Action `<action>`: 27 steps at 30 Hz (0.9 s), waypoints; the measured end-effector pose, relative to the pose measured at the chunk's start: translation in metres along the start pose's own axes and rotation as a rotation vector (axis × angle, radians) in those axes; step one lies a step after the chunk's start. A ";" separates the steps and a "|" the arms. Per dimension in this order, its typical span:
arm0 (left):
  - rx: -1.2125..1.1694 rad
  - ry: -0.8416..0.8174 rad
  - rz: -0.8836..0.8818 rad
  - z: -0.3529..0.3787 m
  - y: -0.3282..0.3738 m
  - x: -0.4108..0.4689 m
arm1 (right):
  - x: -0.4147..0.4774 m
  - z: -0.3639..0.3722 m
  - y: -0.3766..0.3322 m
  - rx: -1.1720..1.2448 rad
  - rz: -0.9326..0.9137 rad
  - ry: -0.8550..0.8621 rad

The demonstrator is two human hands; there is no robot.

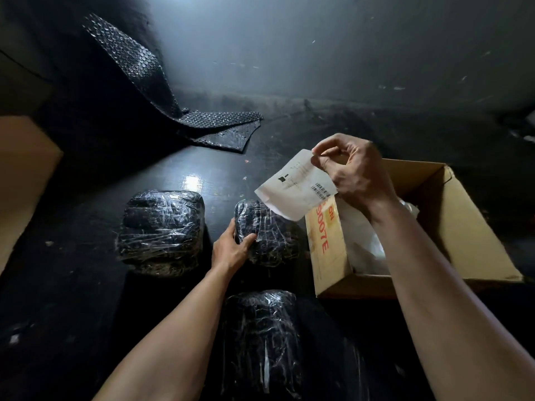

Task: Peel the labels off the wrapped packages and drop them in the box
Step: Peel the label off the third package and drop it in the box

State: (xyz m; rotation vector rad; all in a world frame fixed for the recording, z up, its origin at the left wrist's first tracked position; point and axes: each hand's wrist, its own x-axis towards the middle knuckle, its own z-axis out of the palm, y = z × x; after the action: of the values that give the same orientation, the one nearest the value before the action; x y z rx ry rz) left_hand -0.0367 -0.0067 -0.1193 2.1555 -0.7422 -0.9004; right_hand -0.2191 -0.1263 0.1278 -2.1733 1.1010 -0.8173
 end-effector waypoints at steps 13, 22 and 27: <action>-0.017 0.064 0.421 0.016 0.114 -0.076 | -0.042 -0.084 0.020 -0.220 -0.014 0.326; -0.009 -0.055 0.496 0.087 0.157 -0.114 | -0.062 -0.122 0.105 -0.298 0.088 0.331; -0.086 -0.004 0.474 0.103 0.151 -0.109 | -0.066 -0.116 0.159 -0.329 0.252 0.190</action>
State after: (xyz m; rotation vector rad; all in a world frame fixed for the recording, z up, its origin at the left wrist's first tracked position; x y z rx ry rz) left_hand -0.2166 -0.0587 -0.0179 1.7888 -1.1324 -0.6695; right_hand -0.4133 -0.1746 0.0733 -2.1830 1.6690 -0.7834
